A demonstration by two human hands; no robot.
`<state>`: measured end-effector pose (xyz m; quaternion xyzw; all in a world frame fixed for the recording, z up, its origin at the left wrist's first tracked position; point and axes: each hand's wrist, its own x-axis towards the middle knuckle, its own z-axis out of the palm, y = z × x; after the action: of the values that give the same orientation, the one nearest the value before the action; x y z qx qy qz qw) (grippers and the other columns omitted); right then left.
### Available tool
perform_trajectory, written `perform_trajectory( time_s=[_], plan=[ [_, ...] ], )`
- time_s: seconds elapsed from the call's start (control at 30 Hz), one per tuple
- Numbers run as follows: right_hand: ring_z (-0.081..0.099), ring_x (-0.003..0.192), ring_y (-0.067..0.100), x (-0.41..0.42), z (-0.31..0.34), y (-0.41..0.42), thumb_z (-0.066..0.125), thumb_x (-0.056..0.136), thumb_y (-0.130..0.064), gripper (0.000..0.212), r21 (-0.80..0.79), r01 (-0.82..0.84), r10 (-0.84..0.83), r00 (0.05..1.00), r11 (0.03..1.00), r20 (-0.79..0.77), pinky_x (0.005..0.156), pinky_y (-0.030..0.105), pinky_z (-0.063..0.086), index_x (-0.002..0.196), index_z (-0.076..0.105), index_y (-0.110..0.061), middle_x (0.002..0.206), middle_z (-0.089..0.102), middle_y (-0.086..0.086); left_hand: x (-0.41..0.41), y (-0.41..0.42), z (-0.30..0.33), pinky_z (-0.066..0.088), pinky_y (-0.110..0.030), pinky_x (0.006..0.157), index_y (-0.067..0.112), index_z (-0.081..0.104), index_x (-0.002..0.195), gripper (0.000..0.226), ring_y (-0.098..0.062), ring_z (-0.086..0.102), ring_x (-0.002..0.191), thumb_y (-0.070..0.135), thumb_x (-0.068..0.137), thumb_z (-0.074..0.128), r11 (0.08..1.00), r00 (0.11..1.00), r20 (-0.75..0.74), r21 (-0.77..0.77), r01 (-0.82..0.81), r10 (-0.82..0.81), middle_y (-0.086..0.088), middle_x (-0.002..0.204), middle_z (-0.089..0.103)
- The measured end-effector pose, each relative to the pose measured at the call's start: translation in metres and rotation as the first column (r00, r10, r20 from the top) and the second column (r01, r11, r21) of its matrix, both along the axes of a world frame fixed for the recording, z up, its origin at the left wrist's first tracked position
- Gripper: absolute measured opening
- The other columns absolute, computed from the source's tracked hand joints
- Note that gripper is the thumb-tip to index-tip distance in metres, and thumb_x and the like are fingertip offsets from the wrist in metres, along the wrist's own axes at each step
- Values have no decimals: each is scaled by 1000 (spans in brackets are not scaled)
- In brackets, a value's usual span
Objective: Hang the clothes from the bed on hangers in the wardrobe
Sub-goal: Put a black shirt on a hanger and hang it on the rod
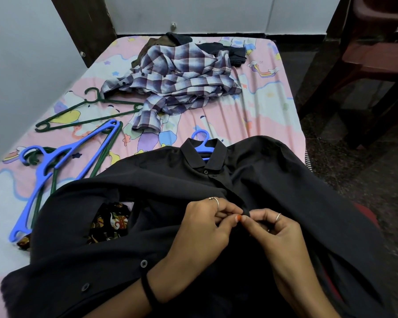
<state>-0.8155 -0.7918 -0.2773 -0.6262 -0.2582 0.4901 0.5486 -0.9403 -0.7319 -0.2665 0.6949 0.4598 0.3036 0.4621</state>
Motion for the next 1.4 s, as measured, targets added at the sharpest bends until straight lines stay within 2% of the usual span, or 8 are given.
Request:
perform_trajectory(
  time_s=[0.17, 0.3, 0.47, 0.77, 1.03, 1.2, 1.33, 1.4],
  plan=[
    [59, 66, 13, -2, -3, 0, 64, 87, -10, 14, 63, 24, -26, 999, 998, 27, 68, 27, 47, 76, 72, -5, 71, 67, 6, 2, 1, -3, 57, -23, 72, 18, 73, 84, 14, -8, 71, 71, 4, 83, 70, 982, 993, 84, -174, -71, 87, 0, 74, 73],
    [67, 79, 18, -1, 0, 4, 53, 93, -7, 25, 99, 2, 4, 998, 995, -61, 72, 25, 53, 80, 74, -5, 85, 72, 14, 1, 1, -6, 56, -24, 74, 18, 72, 83, 14, -11, 70, 72, 4, 83, 70, 971, 980, 142, -211, -110, 142, -1, 76, 73],
    [64, 71, 15, -2, 1, 10, 62, 89, -5, 11, 75, -57, 58, 998, 996, -4, 70, 24, 51, 89, 73, -5, 80, 73, 13, -1, 0, -9, 52, -18, 68, 15, 69, 82, 12, -10, 68, 69, 3, 81, 72, 947, 949, 219, -277, -163, 227, -3, 74, 70],
    [61, 58, 7, -4, -3, 9, 64, 87, -1, 6, 57, -79, 78, 997, 995, 19, 56, 14, 47, 85, 69, -5, 62, 67, 6, -5, -6, -19, 48, -15, 59, 11, 71, 77, 8, -5, 61, 58, 9, 84, 70, 911, 944, 202, -375, -170, 259, -3, 63, 68],
    [66, 62, 5, -6, -2, 10, 69, 83, -4, 8, 49, -120, 105, 965, 992, 241, 58, 12, 47, 81, 69, -12, 68, 71, 2, -6, -6, -18, 48, -14, 61, 14, 72, 81, 13, 0, 62, 60, 7, 88, 64, 943, 978, 83, -291, -160, 192, 2, 62, 68],
    [64, 69, 2, -13, -1, 13, 72, 82, -8, 11, 105, -146, 65, 832, 984, 551, 60, 8, 46, 77, 66, -16, 77, 67, -6, -4, -6, -13, 50, -16, 65, 11, 74, 82, 18, -1, 64, 62, 23, 90, 63, 951, 977, 99, -265, -159, 191, 2, 66, 71],
    [61, 77, 1, -19, -4, 13, 71, 82, -4, 8, 192, -183, -8, 704, 964, 710, 62, 3, 43, 81, 67, -11, 81, 63, -5, -4, -3, -13, 57, -35, 81, 10, 74, 85, 15, -15, 72, 77, 24, 87, 68, 949, 976, 103, -275, -157, 191, -2, 77, 75],
    [61, 76, 2, -20, -6, 13, 71, 81, -2, 8, 213, -170, -36, 697, 962, 716, 63, 3, 43, 81, 67, -9, 81, 63, -5, -4, -1, -15, 57, -38, 81, 10, 74, 85, 13, -17, 72, 77, 20, 88, 67, 950, 975, 86, -256, -177, 205, -4, 76, 75]
  ],
)
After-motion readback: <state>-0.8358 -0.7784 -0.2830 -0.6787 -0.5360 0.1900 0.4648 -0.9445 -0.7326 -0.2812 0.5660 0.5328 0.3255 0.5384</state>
